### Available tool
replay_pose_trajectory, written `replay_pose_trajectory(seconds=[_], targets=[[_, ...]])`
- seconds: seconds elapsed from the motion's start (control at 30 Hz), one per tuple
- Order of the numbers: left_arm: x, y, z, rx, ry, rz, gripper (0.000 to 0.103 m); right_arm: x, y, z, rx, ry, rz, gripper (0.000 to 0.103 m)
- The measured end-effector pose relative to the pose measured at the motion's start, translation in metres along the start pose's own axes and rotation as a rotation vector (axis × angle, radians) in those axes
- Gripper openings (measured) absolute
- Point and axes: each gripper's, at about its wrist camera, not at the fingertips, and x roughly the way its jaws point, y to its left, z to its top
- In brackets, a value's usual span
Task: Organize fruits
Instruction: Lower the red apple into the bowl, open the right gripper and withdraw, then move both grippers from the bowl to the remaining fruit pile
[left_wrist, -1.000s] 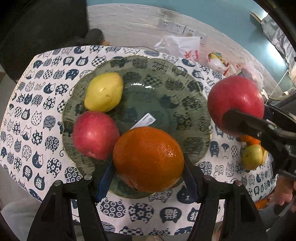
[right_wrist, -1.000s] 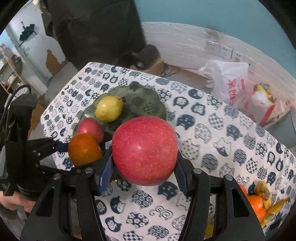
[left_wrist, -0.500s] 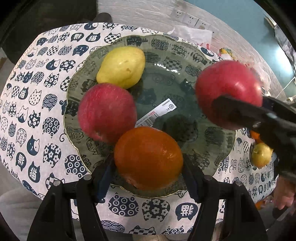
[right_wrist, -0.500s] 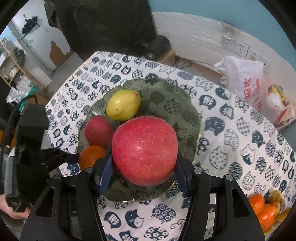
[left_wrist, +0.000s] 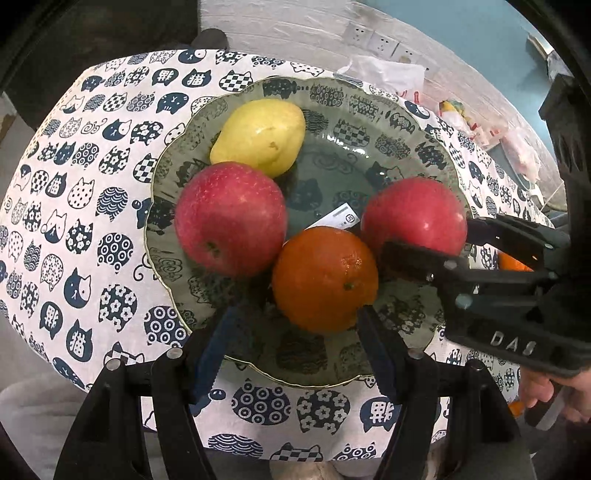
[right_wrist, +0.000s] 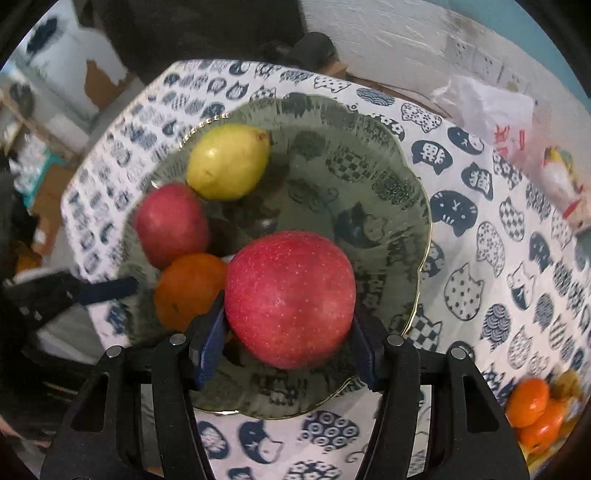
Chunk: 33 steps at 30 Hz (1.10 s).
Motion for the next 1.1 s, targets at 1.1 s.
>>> replay_pose_trajectory(seconds=[1.1], targets=[[-0.026,-0.065,0.000,0.155,-0.065,0.059,0.079,-0.081,-0.023,-0.030,0.075,-0.144,-0.073,0.074]])
